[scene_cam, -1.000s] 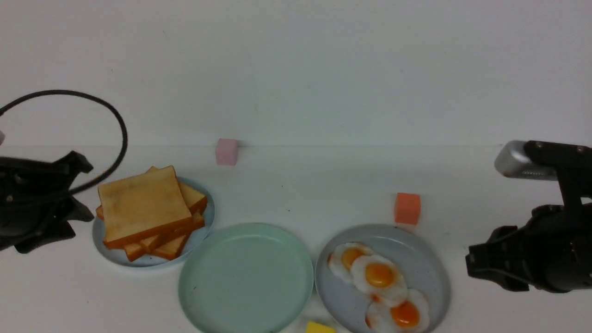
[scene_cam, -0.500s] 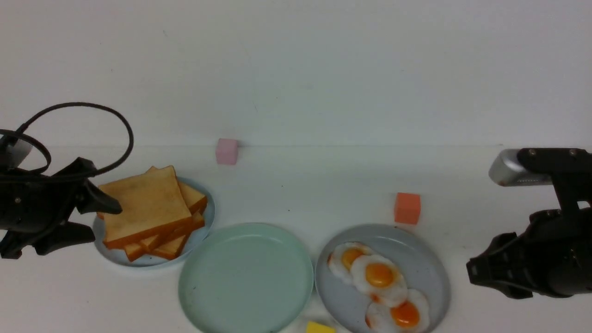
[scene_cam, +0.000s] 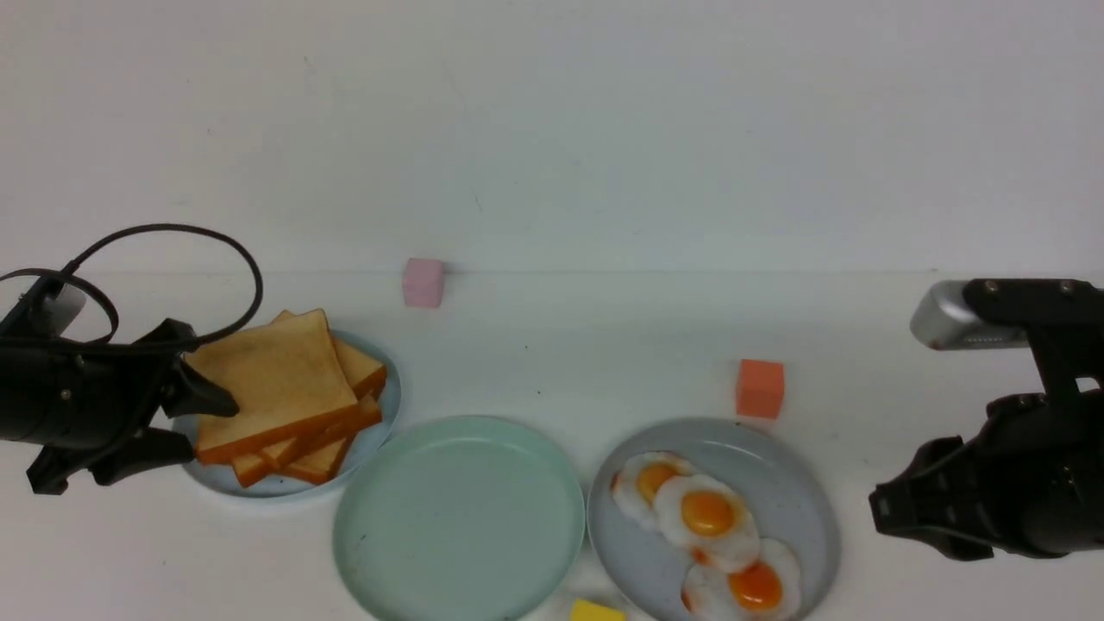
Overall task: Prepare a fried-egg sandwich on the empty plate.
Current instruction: Use the left arm to grab a slice of bread, then use the left arm to put a slice of bread into the empty plate in the middle
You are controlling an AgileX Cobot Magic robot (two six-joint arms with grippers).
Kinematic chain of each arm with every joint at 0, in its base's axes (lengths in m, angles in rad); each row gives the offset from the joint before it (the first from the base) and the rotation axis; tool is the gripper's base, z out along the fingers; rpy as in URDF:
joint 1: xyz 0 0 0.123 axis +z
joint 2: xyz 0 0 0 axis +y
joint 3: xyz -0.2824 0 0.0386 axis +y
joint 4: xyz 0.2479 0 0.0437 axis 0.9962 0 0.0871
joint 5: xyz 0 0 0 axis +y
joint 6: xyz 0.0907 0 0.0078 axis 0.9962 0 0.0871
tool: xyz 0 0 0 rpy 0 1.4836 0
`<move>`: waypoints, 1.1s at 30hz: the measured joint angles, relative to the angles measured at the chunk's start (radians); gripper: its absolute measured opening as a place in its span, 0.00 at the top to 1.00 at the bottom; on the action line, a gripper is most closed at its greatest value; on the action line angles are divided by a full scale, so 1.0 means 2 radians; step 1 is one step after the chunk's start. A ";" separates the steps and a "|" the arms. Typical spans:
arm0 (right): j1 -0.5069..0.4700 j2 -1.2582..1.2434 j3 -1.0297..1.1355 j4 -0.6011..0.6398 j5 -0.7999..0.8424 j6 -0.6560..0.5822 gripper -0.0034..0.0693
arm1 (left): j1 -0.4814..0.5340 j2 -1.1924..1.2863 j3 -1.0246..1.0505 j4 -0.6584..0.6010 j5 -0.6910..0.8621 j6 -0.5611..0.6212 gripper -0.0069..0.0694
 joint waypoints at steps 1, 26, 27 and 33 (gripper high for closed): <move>0.000 0.000 0.000 0.000 0.000 0.000 0.62 | 0.000 0.001 0.000 -0.007 0.000 0.007 0.40; 0.000 0.000 0.000 -0.003 0.022 0.000 0.62 | 0.002 -0.061 0.000 -0.004 0.050 0.080 0.92; 0.000 0.000 0.000 -0.004 0.022 0.000 0.62 | 0.002 -0.064 0.000 -0.002 0.053 0.080 0.92; 0.000 0.000 0.000 -0.005 0.017 0.000 0.62 | -0.012 -0.068 0.003 0.001 0.096 0.113 0.92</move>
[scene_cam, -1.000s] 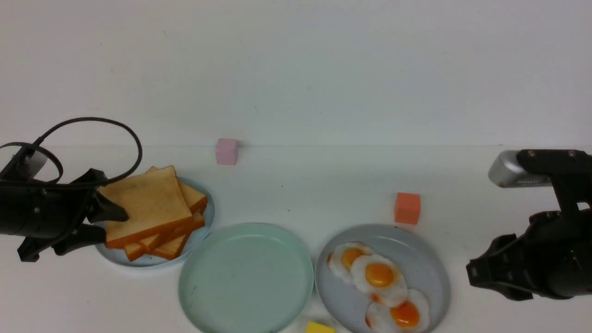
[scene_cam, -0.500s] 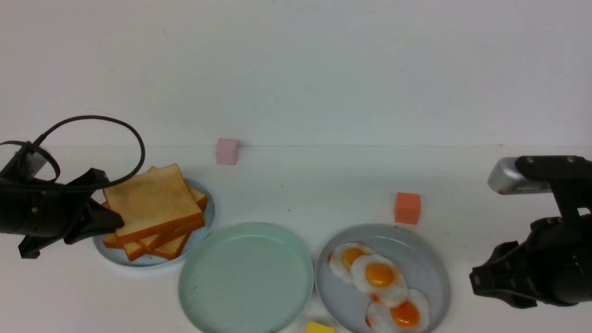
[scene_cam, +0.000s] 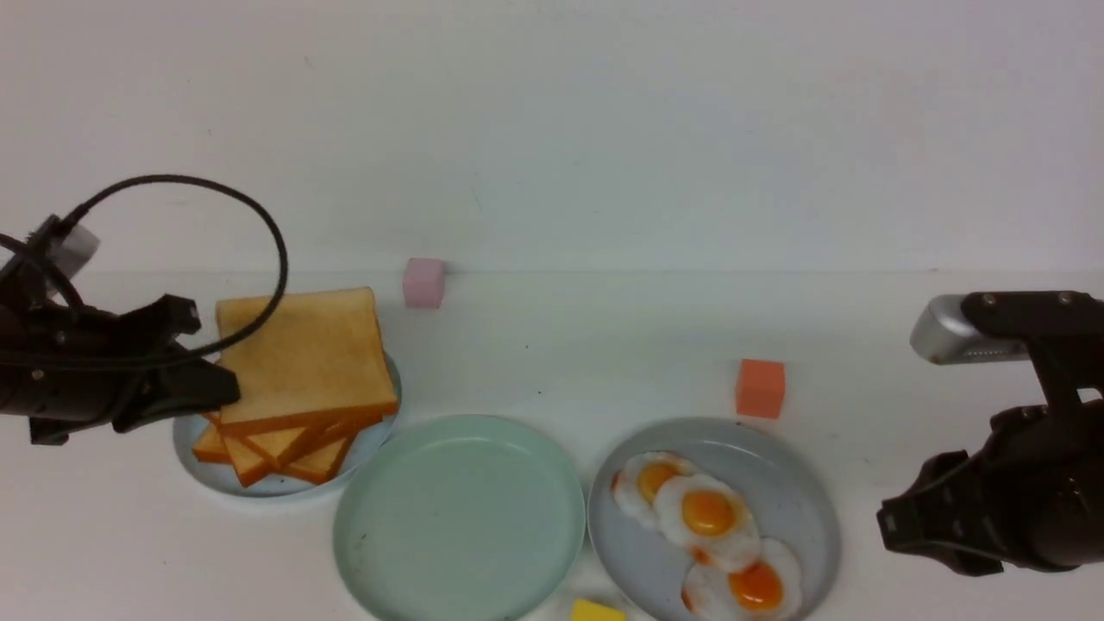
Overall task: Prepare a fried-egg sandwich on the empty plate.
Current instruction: Use the left arm to put a slice of bread into the empty plate in the middle
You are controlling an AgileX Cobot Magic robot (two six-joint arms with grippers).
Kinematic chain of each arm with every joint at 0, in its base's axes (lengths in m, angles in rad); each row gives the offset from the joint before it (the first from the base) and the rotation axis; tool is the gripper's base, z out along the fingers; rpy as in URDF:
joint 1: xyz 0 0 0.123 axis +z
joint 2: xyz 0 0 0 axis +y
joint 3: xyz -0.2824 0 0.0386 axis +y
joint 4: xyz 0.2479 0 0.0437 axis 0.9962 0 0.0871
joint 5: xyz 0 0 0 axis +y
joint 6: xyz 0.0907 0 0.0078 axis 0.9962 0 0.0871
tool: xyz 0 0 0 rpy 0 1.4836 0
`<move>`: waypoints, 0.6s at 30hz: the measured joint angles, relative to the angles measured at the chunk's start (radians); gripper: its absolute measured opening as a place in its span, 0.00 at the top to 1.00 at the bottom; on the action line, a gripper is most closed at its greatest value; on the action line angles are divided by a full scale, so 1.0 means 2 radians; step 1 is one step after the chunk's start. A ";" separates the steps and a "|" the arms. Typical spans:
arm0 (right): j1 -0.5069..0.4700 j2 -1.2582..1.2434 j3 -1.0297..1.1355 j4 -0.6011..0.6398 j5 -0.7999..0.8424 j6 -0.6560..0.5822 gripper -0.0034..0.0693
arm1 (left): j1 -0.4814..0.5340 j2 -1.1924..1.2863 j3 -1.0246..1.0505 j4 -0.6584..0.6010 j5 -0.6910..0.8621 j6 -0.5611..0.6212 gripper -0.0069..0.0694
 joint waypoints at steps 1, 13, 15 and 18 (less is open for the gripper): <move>0.000 0.000 0.000 0.000 -0.003 0.000 0.62 | -0.010 0.000 0.003 0.000 0.003 0.009 0.92; 0.000 0.000 0.000 -0.002 -0.027 0.000 0.62 | -0.113 0.031 0.023 0.001 0.000 0.034 0.92; 0.000 0.000 0.000 -0.002 -0.031 0.000 0.62 | -0.122 0.042 0.023 0.001 0.000 0.033 0.92; 0.000 0.000 0.000 -0.002 -0.032 0.000 0.62 | -0.135 0.057 0.023 0.000 -0.011 0.025 0.92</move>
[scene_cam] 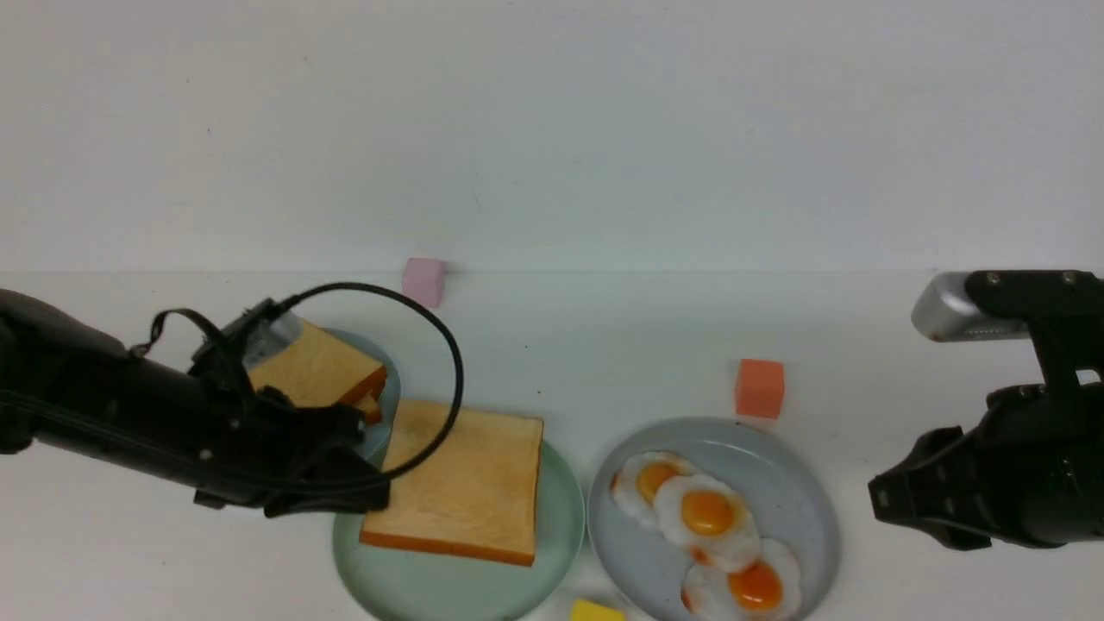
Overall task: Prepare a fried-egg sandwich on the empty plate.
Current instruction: Use the left arm to put a slice of bread into the empty plate in the middle
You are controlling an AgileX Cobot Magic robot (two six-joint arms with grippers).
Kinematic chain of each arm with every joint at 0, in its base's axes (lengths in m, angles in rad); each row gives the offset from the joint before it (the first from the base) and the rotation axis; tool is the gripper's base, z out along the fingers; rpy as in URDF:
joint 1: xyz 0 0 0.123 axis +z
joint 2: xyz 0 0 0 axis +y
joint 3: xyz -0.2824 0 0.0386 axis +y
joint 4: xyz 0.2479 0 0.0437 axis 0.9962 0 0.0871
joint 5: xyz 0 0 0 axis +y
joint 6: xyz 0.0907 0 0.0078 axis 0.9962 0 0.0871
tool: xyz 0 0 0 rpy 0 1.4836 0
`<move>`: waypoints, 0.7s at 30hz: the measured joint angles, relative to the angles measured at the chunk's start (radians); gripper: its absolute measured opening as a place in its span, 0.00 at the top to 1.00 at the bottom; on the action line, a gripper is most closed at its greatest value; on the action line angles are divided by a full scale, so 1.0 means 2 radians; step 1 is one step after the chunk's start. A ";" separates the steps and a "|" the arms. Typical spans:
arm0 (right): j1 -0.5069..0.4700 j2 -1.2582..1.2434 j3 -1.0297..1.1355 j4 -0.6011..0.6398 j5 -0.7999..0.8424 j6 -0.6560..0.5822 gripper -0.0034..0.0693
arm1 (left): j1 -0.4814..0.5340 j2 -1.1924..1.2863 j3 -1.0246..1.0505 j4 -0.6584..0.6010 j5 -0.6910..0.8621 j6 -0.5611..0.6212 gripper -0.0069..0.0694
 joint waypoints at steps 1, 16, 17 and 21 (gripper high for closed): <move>0.000 0.000 0.000 0.000 0.000 0.000 0.62 | -0.001 0.001 0.000 0.000 -0.004 -0.003 0.92; 0.000 0.037 -0.034 -0.004 0.014 -0.014 0.62 | -0.003 0.005 0.000 0.005 -0.016 -0.033 0.64; 0.000 0.042 -0.039 -0.004 0.014 -0.014 0.62 | -0.003 0.005 0.000 0.008 -0.015 -0.036 0.61; 0.000 0.081 -0.069 -0.005 0.025 -0.014 0.62 | -0.003 0.002 0.000 0.039 -0.012 -0.076 0.50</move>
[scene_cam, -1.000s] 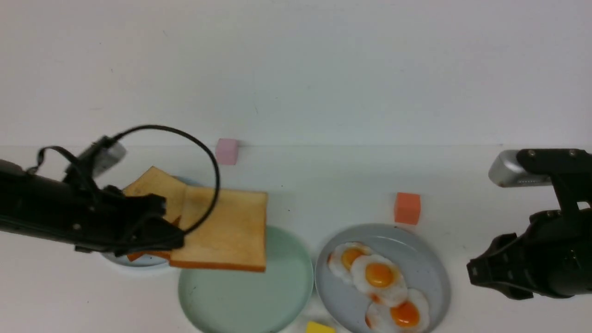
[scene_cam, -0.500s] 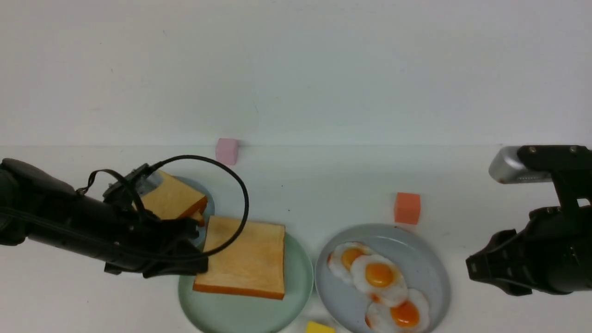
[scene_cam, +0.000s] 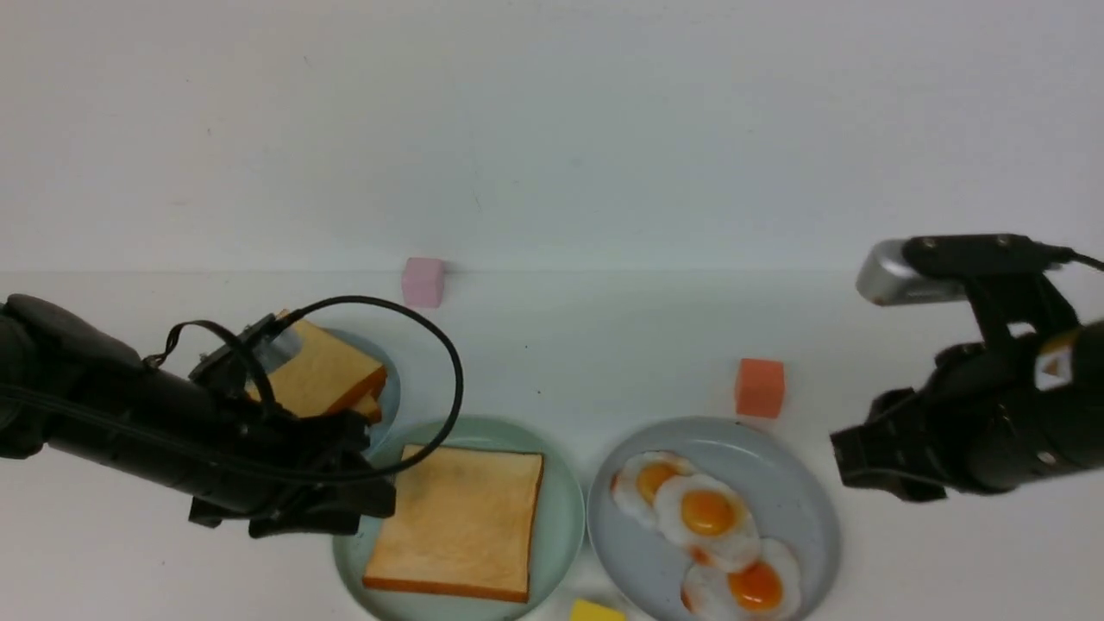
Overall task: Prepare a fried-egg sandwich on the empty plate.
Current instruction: Use the left arm to put a slice of bread into the empty plate in the middle, then use the right arm to grab a fried egg
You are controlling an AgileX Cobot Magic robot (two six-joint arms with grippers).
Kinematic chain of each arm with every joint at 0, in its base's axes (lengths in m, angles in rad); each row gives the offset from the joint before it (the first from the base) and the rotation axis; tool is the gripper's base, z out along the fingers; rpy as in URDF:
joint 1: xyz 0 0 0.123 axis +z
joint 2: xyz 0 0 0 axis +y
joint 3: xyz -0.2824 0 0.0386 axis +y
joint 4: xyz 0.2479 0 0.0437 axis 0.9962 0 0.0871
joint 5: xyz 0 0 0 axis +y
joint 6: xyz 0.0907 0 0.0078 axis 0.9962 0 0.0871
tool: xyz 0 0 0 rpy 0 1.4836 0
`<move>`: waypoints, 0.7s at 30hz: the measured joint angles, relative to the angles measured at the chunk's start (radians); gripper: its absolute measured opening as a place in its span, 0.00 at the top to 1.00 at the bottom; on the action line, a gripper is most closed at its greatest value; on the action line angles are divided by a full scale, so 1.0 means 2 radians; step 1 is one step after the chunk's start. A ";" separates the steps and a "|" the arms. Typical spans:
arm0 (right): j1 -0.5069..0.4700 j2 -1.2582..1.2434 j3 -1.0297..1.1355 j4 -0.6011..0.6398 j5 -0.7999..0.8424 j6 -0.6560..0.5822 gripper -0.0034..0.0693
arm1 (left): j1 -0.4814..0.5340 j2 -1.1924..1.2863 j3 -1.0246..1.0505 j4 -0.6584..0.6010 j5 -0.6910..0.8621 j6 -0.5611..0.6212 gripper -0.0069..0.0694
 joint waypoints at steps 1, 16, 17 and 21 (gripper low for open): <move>0.000 0.010 -0.006 0.000 0.008 0.001 0.62 | 0.000 -0.002 0.000 0.006 0.000 -0.007 0.49; -0.062 0.228 -0.143 0.118 0.091 -0.108 0.52 | -0.066 -0.266 0.000 0.119 0.058 -0.047 0.64; -0.067 0.239 -0.147 0.137 0.091 -0.131 0.52 | -0.086 -0.281 0.000 0.130 0.056 -0.052 0.67; -0.091 0.273 -0.154 0.205 0.087 -0.219 0.52 | -0.170 -0.312 0.014 0.165 0.008 -0.081 0.76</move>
